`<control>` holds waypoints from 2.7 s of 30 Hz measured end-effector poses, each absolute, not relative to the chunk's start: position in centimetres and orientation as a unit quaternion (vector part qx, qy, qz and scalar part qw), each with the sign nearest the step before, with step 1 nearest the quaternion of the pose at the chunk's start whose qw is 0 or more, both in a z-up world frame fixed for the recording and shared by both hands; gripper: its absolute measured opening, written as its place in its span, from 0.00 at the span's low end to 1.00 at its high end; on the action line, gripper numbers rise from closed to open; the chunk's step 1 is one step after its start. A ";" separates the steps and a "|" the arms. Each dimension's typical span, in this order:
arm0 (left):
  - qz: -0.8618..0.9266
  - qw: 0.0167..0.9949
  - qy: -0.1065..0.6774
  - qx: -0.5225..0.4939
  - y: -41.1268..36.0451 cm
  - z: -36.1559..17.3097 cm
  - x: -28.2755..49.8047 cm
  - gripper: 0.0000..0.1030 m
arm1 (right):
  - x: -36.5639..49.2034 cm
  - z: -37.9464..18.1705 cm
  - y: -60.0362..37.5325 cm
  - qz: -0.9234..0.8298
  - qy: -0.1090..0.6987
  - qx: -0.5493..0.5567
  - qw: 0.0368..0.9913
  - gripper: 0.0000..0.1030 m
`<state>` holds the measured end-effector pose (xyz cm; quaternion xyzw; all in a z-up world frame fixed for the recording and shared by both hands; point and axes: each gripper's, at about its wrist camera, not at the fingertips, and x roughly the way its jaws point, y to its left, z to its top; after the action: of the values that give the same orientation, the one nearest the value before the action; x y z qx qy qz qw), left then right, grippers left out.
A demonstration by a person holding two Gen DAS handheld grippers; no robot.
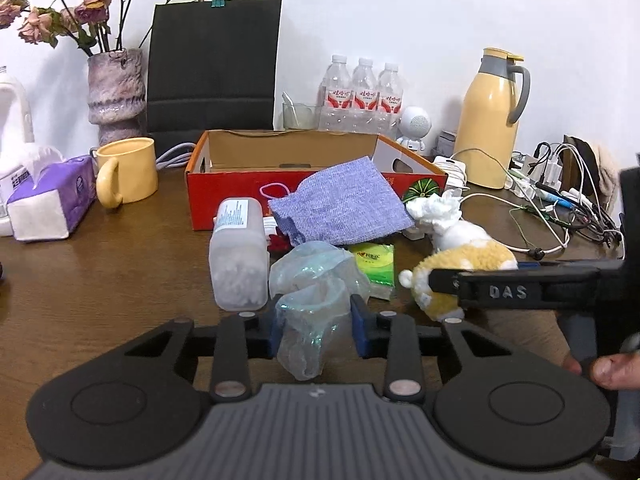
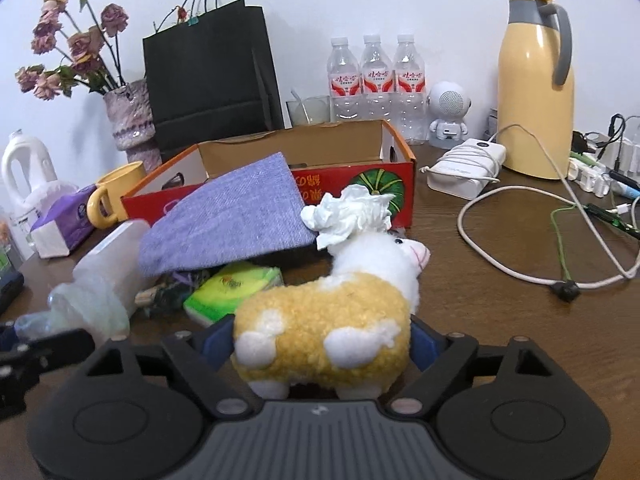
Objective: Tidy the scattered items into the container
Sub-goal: 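Grasp the yellow plush sheep with the right tool while the left tool grasps the clear plastic bag, then carry both items over the cardboard box and open both tools to drop them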
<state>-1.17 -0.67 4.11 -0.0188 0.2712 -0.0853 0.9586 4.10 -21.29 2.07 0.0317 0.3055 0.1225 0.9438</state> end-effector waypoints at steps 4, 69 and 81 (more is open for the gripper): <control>-0.085 0.960 0.267 -0.025 -0.7 4.6 -2.6 0.33 | 0.8 3.2 -21.9 0.136 0.298 0.020 0.945 0.83; -0.033 0.820 0.571 -0.026 4.0 7.1 32.9 0.45 | 34.8 6.3 -17.3 0.117 0.606 -0.001 0.787 0.88; -0.004 0.870 0.492 -0.039 4.1 16.7 31.0 0.74 | 32.7 17.5 -17.9 0.121 0.539 0.013 0.834 0.91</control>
<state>30.98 4.06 16.69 -0.0394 0.4923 -0.0039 0.8695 32.72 -17.92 17.51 0.0129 0.5385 0.1213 0.8337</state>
